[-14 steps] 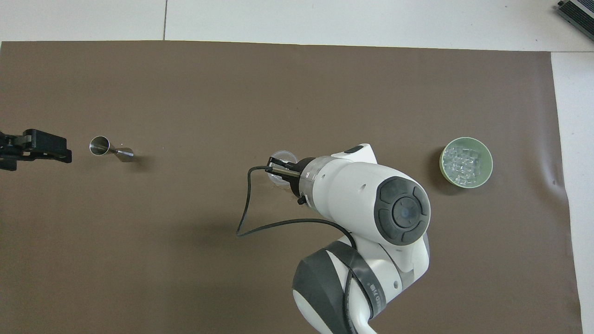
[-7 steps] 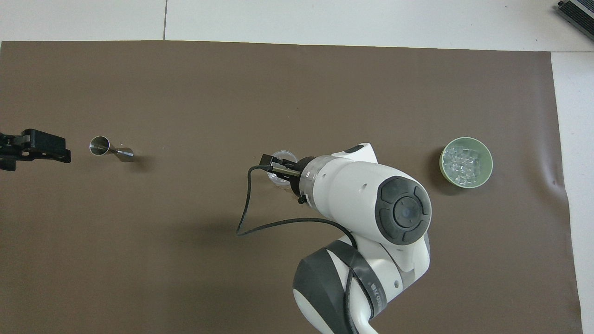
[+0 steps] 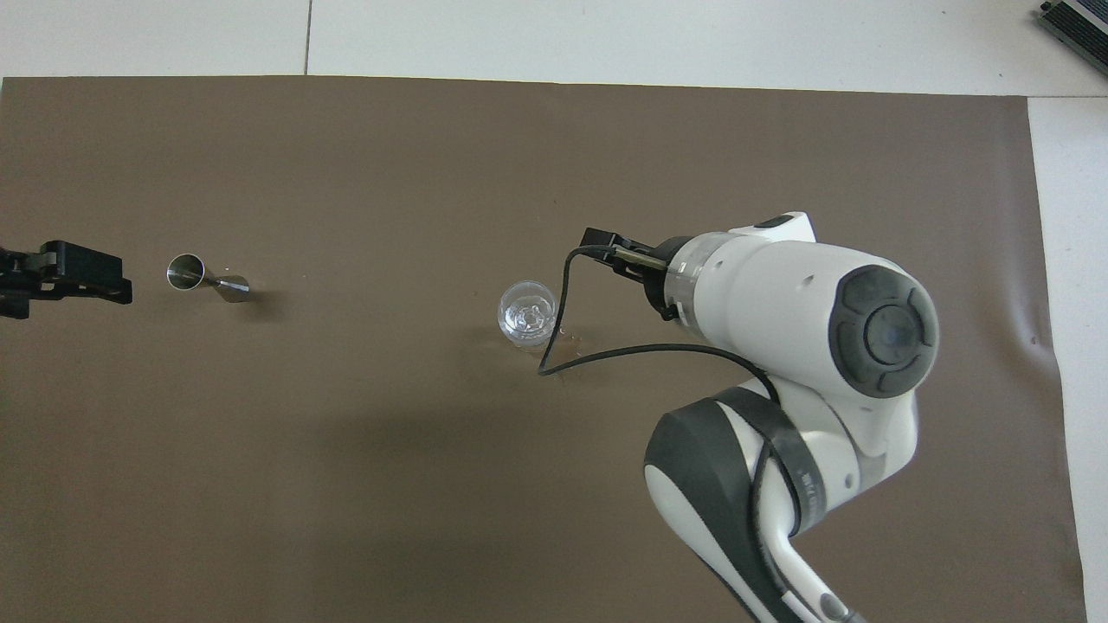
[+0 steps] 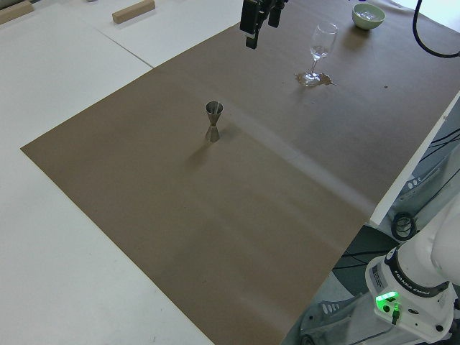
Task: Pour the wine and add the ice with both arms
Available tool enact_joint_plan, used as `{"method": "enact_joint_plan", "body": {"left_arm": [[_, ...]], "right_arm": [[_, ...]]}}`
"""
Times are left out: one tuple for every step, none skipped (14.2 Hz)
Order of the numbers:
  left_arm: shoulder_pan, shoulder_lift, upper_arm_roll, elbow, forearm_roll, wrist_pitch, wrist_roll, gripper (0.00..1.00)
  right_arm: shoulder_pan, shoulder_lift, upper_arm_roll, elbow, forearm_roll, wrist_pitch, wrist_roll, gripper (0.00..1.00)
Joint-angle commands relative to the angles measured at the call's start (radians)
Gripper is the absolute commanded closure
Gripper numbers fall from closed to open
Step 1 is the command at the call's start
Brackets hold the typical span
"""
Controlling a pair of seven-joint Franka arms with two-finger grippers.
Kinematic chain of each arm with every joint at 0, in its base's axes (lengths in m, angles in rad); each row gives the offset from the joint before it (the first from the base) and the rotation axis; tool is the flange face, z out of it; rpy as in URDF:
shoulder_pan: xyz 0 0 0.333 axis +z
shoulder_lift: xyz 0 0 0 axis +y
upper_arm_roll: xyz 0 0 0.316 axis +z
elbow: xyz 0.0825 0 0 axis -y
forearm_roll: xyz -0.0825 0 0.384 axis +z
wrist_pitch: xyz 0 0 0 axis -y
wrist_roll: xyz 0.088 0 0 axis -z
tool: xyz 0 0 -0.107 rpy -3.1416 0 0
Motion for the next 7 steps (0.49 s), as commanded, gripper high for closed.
{"method": "enact_joint_plan", "body": {"left_arm": [[0.008, -0.028, -0.004, -0.032, -0.007, 0.01, -0.001, 0.0], [0.008, -0.028, -0.004, -0.032, -0.007, 0.009, -0.001, 0.0], [0.008, -0.028, -0.004, -0.032, -0.007, 0.009, -0.001, 0.0], [0.008, -0.028, -0.004, -0.032, -0.007, 0.01, -0.001, 0.0], [0.008, -0.028, -0.004, -0.032, -0.007, 0.009, -0.001, 0.0], [0.008, -0.028, -0.004, -0.032, -0.007, 0.009, -0.001, 0.0], [0.008, -0.028, -0.004, -0.032, -0.007, 0.01, -0.001, 0.0]], "right_arm": [[-0.087, -0.061, 0.011, 0.003, -0.014, -0.117, -0.126, 0.0], [-0.11, -0.072, 0.01, 0.013, -0.015, -0.149, -0.154, 0.0], [-0.129, -0.08, 0.01, 0.026, -0.017, -0.18, -0.16, 0.0], [-0.144, -0.091, 0.01, 0.048, -0.018, -0.227, -0.162, 0.0], [-0.158, -0.097, 0.01, 0.078, -0.027, -0.285, -0.163, 0.0], [-0.161, -0.097, 0.01, 0.109, -0.044, -0.336, -0.162, 0.0], [-0.163, -0.097, 0.01, 0.129, -0.058, -0.377, -0.16, 0.0]]}}
